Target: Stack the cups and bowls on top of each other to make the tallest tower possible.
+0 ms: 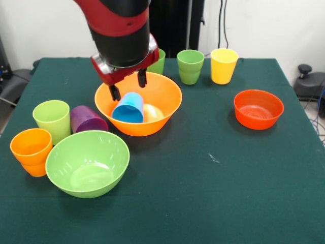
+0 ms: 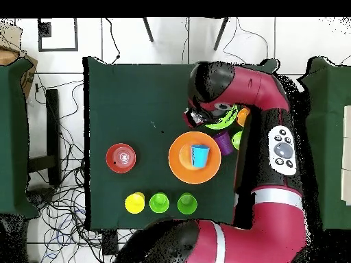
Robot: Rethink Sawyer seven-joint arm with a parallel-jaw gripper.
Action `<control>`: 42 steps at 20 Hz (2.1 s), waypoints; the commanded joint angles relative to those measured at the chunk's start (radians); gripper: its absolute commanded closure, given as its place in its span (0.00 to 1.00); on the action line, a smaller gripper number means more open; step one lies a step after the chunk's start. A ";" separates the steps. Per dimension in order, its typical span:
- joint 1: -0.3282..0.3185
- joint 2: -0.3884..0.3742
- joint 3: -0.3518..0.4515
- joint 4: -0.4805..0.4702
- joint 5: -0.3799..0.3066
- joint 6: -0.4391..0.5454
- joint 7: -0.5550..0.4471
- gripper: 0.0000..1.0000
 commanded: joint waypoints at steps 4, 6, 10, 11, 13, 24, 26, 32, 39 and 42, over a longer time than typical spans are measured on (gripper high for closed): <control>-0.083 -0.224 0.133 0.599 -0.058 -0.348 -0.184 0.00; -0.097 -0.260 0.144 0.689 -0.054 -0.381 -0.167 0.00; -0.073 -0.261 0.156 0.685 -0.090 -0.393 -0.115 0.00; -0.072 -0.238 0.165 0.671 -0.087 -0.403 -0.098 0.00; -0.050 -0.174 0.169 0.609 -0.107 -0.391 -0.078 0.00; -0.046 -0.046 0.210 0.536 -0.149 -0.483 -0.058 0.00; -0.064 -0.003 0.222 0.510 -0.159 -0.487 -0.085 0.00; -0.111 0.018 0.260 0.468 -0.182 -0.437 -0.157 0.00; -0.112 0.010 0.295 0.417 -0.203 -0.351 -0.150 0.00; -0.094 -0.009 0.293 0.408 -0.197 -0.333 -0.108 0.00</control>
